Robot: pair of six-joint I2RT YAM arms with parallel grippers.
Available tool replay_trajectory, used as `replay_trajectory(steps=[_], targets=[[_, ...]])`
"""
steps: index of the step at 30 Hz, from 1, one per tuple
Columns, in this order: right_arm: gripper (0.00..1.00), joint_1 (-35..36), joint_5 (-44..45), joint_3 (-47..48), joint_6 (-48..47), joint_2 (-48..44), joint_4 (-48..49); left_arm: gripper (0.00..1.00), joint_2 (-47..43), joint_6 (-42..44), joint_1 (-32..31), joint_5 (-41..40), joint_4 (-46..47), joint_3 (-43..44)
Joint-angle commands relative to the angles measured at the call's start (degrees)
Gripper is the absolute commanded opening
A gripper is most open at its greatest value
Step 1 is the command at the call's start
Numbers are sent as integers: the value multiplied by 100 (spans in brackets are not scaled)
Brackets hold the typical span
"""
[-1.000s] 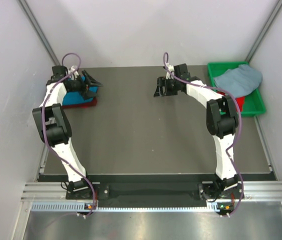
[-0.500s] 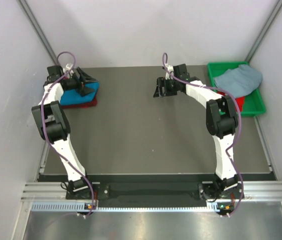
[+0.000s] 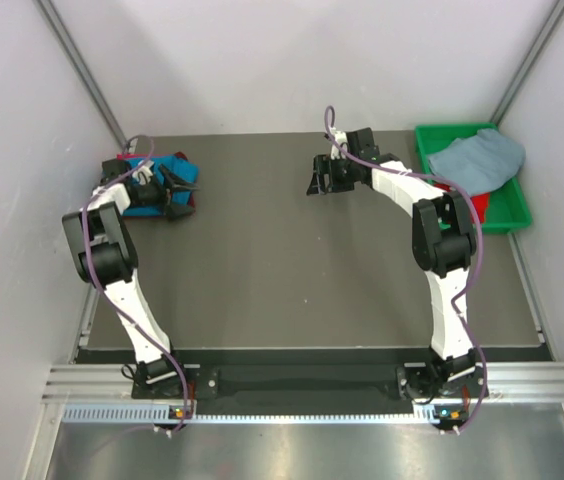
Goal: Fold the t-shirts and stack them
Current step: Neatly place the folded tshirt to the corner
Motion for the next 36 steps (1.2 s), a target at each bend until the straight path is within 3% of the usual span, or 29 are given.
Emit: replay_trajectory(steps=[1, 6, 13, 17, 18, 19, 20, 21, 23, 27, 30, 36], targets=[[73, 89, -85, 246, -58, -2, 69, 80, -575, -195, 42, 230, 97, -305], [73, 80, -94, 238, -49, 7, 69, 79, -602, 111, 24, 222, 10, -158], [74, 71, 46, 194, -110, -256, 43, 80, -795, 1008, -230, 283, -701, 1607], [79, 71, 799, 378, -225, -555, 8, 86, -892, 1868, -642, -129, -1123, 2216], [80, 71, 1028, 491, -277, -617, 8, 97, -962, 2027, -731, -556, -1194, 2286], [83, 71, 1257, 562, -391, -713, 8, 99, -980, 2194, -810, -900, -1290, 2417], [94, 71, 1790, 615, -470, -757, 8, 99, -1015, 2570, -993, -1225, -1457, 2480], [98, 71, 2074, 737, -549, -801, 25, 99, -1024, 2721, -1091, -1550, -1571, 2558], [100, 80, 2967, 809, -787, -916, 77, 99, -1172, 2828, -1293, -2509, -1433, 2437], [100, 264, 4657, 652, -1173, -1109, 515, 99, -1542, 2889, -1706, -4362, -126, 1559], [100, 501, 5774, 266, -1604, -1337, 1042, 99, -1298, 3206, -2259, -5831, -52, 1653], [100, 1037, 6620, -402, -2588, -1856, 1808, 99, -542, 3241, -2884, -6396, -17, 2550]])
